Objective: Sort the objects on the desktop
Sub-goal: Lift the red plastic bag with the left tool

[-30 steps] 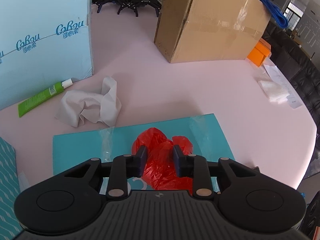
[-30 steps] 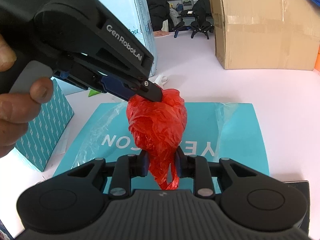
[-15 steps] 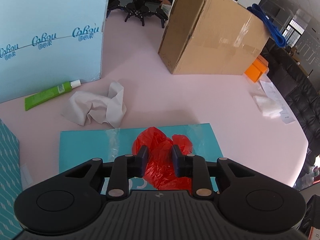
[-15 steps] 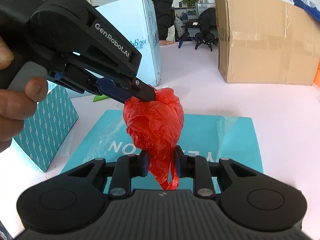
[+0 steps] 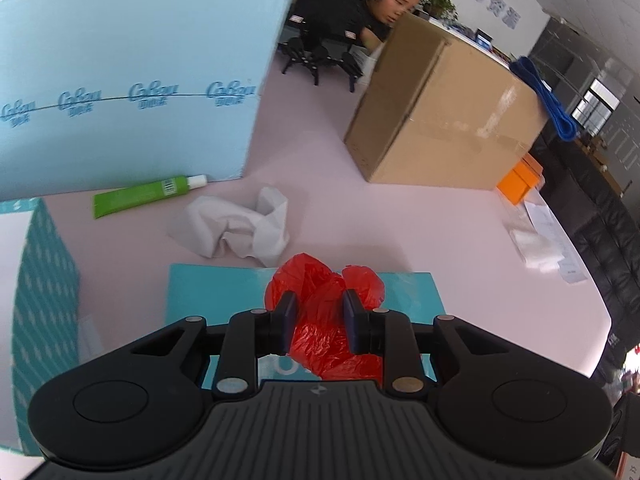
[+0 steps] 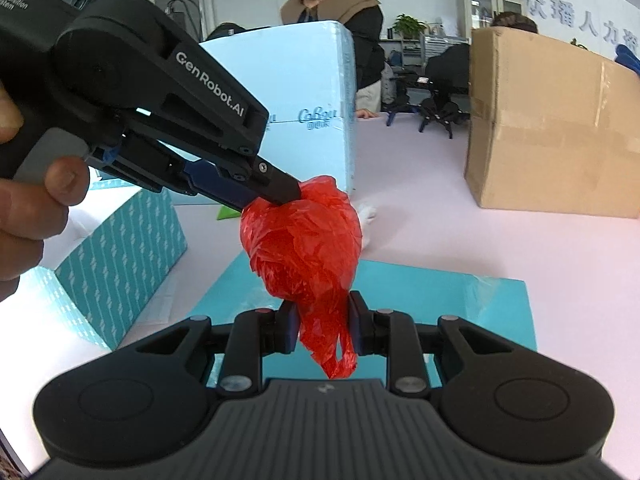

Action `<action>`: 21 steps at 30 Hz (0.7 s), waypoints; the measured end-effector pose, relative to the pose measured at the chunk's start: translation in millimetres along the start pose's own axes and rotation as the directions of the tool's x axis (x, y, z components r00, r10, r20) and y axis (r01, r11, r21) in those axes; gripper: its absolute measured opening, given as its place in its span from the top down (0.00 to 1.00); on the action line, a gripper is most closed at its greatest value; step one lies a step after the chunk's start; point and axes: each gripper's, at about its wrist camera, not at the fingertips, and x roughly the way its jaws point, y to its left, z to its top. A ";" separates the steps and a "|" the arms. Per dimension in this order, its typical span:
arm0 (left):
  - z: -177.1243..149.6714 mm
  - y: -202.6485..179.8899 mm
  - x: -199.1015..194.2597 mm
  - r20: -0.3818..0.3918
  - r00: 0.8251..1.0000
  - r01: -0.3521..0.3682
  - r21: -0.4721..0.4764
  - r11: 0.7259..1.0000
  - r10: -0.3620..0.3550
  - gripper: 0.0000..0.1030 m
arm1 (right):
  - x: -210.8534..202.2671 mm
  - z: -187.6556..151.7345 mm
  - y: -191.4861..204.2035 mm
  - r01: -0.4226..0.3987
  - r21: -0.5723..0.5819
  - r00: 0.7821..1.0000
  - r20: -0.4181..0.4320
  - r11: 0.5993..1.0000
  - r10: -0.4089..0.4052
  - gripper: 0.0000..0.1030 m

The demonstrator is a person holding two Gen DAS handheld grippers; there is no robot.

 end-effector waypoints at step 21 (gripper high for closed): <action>9.4 40.1 -34.1 0.051 0.998 -0.044 -0.053 0.998 0.047 0.79 | 11.7 23.3 33.0 -0.038 -0.059 0.998 0.047 0.998 0.040 0.74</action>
